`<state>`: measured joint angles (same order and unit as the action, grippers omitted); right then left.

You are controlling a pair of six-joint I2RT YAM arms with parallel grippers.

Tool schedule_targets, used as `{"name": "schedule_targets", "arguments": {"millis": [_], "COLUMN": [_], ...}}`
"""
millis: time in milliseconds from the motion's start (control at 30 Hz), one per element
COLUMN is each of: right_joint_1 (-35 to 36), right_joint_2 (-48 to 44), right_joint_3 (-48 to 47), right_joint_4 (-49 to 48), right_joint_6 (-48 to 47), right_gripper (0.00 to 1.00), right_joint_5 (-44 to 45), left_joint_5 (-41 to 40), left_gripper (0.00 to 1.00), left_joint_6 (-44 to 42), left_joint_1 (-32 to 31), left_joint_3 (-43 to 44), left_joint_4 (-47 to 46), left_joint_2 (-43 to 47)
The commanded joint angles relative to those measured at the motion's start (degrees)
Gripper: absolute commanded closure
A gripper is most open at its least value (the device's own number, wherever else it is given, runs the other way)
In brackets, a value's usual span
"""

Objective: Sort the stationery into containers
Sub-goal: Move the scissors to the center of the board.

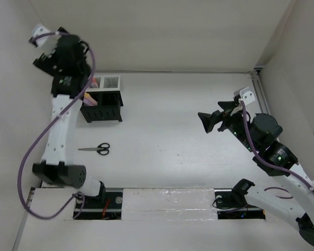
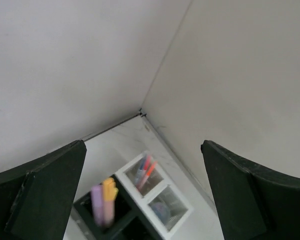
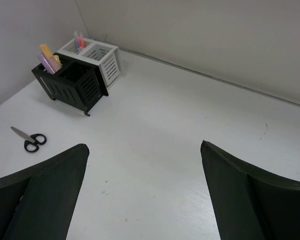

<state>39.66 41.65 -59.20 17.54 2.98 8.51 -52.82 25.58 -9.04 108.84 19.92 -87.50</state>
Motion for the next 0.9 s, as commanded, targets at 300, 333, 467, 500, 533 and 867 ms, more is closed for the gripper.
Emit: {"name": "schedule_targets", "arguments": {"millis": [300,333,467,500,533,867], "right_joint_1": [0.1,0.1,0.7,1.3,2.0,8.1], "right_joint_2": [6.4,7.6,14.9,15.5,15.5,24.3], "right_joint_3": [-6.6,-7.3,-9.4,-9.4,-8.6,-12.3], "right_joint_4": [1.9,1.9,2.6,1.9,-0.3,-0.6], "right_joint_6": [-1.6,-1.6,-3.3,-3.9,-3.9,-7.3], "right_gripper": [0.00,0.00,0.00,0.00,0.00,0.01], "right_joint_5": [-4.7,-6.6,-12.8,-12.8,-13.5,-12.4], "left_joint_5": [31.6,31.1,35.8,39.3,40.6,43.8], "left_gripper": [0.00,0.00,0.00,0.00,0.00,0.00], "left_joint_6": [21.2,22.0,23.2,23.2,23.9,28.8], "left_joint_1": [9.4,9.4,9.4,9.4,9.4,9.4], "left_joint_3": [-39.1,-40.9,-48.4,-52.5,-54.6,-63.3], "left_joint_4": [20.2,20.9,22.3,22.3,21.6,18.4], "left_joint_2": [33.3,34.3,38.2,38.7,38.7,37.7]}}
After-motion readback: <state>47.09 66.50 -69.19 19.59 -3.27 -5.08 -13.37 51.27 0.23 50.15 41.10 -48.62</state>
